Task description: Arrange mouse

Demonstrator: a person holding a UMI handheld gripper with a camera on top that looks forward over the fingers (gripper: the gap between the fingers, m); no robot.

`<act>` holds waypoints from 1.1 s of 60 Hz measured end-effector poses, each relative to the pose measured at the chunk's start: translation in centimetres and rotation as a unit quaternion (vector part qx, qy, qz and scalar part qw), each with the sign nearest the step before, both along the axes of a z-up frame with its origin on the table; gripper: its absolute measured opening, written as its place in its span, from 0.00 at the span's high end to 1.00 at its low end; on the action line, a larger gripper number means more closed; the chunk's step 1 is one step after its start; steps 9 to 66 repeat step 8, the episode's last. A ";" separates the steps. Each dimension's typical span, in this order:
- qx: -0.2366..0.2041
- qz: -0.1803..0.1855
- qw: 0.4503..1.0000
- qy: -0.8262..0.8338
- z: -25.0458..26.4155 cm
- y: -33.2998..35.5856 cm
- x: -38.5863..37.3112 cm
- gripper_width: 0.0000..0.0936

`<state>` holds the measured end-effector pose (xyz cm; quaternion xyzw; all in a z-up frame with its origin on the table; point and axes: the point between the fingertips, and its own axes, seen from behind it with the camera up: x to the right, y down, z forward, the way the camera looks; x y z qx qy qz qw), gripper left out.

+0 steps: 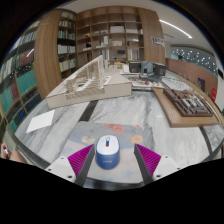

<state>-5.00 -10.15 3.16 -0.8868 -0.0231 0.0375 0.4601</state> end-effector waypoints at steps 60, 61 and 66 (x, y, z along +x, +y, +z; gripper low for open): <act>-0.008 -0.007 0.999 0.046 1.0 -4.5 1.3 0.14; -0.008 -0.007 0.999 0.046 1.0 -4.5 1.3 0.14; -0.008 -0.007 0.999 0.046 1.0 -4.5 1.3 0.14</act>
